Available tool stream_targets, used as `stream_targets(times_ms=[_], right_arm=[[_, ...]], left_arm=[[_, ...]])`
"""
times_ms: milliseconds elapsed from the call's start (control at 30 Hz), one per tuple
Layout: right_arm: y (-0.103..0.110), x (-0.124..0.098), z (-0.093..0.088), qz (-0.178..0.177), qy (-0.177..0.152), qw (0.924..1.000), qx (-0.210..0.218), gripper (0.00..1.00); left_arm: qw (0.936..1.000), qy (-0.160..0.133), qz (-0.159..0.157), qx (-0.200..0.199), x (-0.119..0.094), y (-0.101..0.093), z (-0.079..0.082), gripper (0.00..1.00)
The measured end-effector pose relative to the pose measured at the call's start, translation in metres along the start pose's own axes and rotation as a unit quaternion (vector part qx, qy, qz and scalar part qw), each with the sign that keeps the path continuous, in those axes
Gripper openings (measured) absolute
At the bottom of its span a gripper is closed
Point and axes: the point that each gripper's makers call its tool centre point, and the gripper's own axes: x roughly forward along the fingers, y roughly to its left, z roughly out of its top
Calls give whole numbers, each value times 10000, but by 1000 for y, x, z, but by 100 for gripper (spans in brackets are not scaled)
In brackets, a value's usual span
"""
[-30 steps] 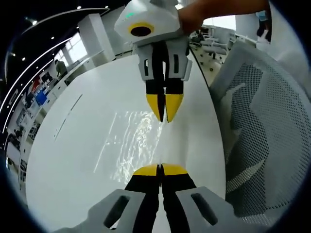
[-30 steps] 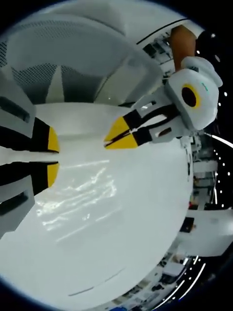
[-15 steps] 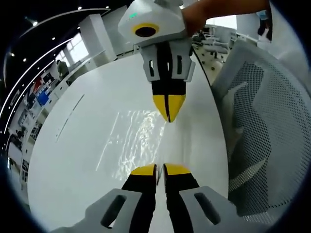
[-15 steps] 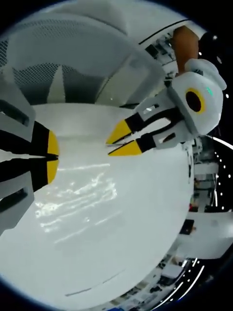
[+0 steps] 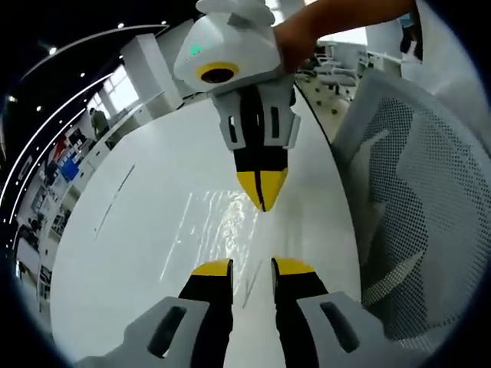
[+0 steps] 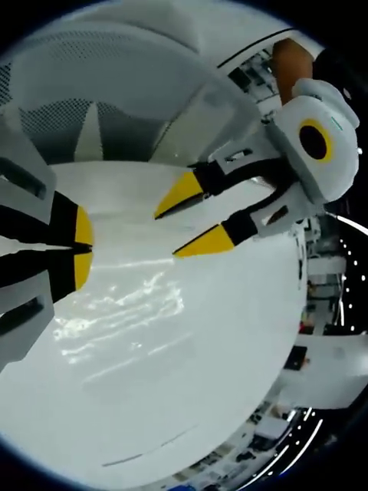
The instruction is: Open the resealable bag by pulling the two sides of the seal apart until the entire bag opening is separated and visibly accessible.
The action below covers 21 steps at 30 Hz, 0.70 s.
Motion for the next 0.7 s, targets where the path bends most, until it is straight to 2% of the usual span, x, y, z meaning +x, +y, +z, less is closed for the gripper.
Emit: stream_targets(times_ms=[167,367,700], right_arm=[[0,1,1,5,23,10000,6,0],[-1,1,3,-3,18,10000,-7,0],[-1,-2,11,-10,-125,9999,-97,0]], left_arm=[[9995,-66,-166,267,4,-10,10,10],[9992,-86,-255,305,6,-15,13,9],[9982,149,-345,466,18,-19,9,7]])
